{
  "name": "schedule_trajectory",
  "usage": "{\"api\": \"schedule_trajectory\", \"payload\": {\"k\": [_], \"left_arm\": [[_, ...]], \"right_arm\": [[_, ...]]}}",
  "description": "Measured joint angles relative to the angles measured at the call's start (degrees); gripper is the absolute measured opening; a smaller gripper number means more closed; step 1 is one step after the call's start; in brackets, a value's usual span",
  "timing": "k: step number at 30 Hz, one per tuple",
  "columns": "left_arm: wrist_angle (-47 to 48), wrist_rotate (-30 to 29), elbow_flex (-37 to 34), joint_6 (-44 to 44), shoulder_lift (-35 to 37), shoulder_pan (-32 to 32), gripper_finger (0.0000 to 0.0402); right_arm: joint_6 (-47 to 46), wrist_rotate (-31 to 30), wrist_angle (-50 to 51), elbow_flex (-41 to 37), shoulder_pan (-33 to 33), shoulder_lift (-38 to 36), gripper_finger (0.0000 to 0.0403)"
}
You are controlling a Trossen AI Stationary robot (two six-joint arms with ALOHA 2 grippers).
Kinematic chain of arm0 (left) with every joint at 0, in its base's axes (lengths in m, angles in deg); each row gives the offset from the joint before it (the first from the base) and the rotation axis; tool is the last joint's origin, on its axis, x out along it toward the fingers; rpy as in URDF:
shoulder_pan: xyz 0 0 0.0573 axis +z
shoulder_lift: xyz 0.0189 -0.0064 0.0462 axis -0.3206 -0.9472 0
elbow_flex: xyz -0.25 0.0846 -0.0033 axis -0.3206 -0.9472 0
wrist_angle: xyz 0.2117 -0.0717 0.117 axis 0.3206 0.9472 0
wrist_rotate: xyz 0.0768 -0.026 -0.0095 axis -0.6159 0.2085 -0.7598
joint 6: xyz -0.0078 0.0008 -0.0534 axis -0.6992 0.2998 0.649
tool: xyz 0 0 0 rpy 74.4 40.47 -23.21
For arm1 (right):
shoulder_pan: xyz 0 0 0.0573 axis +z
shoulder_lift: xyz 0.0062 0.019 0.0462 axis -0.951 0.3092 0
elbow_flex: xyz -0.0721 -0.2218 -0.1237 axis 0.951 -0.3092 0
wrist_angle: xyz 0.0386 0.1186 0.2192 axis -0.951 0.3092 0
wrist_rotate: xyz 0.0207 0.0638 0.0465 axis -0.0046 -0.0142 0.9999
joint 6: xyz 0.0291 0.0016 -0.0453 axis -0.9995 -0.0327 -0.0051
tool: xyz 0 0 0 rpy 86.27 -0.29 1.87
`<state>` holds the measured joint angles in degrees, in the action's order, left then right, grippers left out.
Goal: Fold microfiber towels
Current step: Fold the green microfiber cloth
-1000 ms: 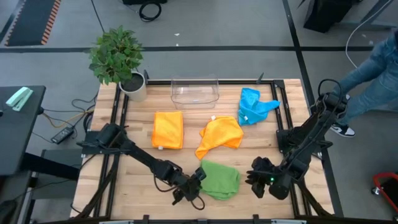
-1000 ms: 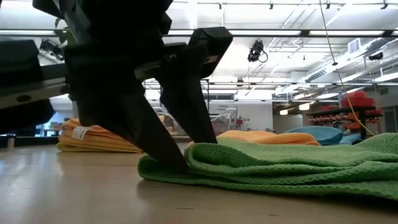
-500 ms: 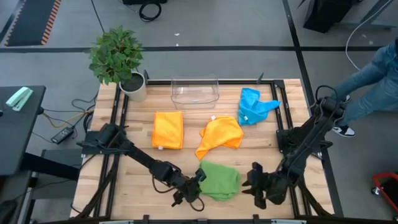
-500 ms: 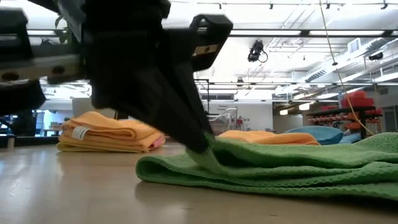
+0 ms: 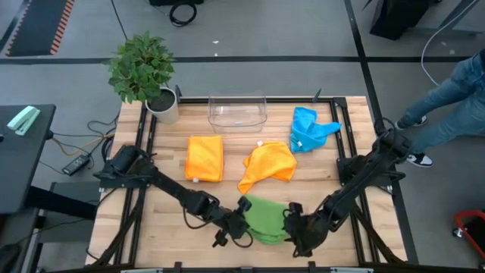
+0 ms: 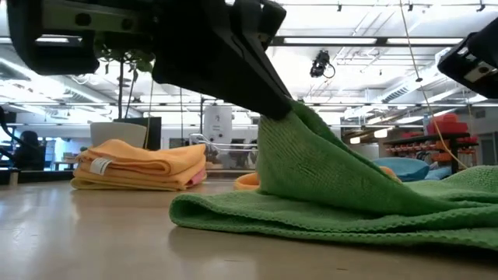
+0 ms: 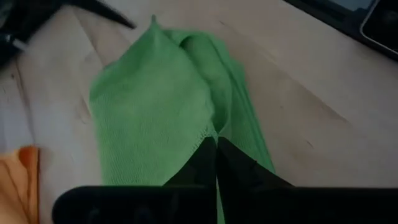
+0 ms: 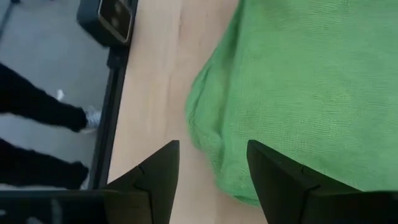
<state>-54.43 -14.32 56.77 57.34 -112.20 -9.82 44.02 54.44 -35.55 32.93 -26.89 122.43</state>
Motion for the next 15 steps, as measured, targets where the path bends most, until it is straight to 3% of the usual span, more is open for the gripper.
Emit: {"api": "schedule_trajectory", "payload": {"k": [5, 9, 15], "left_arm": [[0.30, 0.00, 0.00, 1.80, 0.01, 0.40, 0.0014], [0.30, 0.00, 0.00, 2.47, 0.01, 0.44, 0.0007], [0.62, 0.00, 0.00, 3.01, 0.01, 0.44, 0.0014]], "right_arm": [[3.83, 2.84, 2.79, 2.90, 0.02, 5.36, 0.0198], [3.76, 0.23, 8.30, 5.92, 0.02, 8.13, 0.0198], [3.14, 0.98, 8.88, 6.70, 0.02, 9.32, 0.0190]]}}
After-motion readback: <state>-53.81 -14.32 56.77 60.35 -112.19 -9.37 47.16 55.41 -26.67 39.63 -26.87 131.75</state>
